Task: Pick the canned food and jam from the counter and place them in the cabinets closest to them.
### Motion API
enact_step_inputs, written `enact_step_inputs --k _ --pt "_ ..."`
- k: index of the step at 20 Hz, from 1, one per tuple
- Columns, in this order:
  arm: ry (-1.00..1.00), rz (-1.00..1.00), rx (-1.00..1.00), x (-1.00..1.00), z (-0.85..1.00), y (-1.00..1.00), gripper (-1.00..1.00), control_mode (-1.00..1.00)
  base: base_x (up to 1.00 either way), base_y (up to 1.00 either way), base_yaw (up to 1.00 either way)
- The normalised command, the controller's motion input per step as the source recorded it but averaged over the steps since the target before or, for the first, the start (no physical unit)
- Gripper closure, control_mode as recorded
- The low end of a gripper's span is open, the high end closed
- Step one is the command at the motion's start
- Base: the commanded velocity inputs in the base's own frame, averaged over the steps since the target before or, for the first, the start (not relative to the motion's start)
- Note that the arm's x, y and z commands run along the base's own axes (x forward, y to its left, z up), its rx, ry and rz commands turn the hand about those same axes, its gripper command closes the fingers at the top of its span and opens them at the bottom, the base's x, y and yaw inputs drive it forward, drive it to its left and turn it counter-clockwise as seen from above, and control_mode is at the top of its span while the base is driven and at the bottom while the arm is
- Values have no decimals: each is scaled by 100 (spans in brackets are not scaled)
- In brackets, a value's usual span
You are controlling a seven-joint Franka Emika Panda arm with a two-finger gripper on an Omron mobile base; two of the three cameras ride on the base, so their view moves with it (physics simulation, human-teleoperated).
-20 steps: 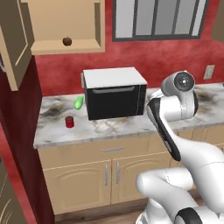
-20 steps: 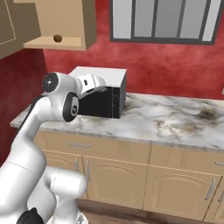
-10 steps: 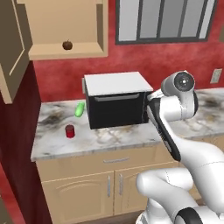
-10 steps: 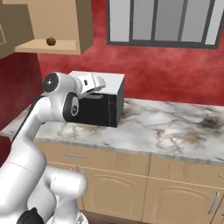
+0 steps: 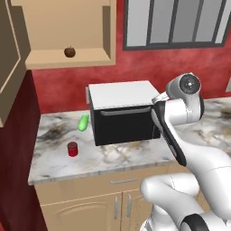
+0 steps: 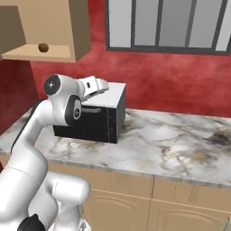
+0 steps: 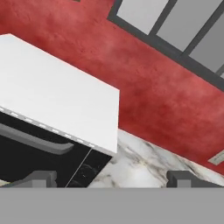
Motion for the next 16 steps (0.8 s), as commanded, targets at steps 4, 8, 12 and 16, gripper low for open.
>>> enact_step_inputs --k 4,8,12,16 --pt "0 0 0 0 0 0 -100 100 33 11 0" --pt "0 0 0 0 0 0 -100 100 17 24 0" --pt "0 0 0 0 0 0 -100 100 9 34 0" --pt "0 0 0 0 0 0 -100 100 6 40 -1"
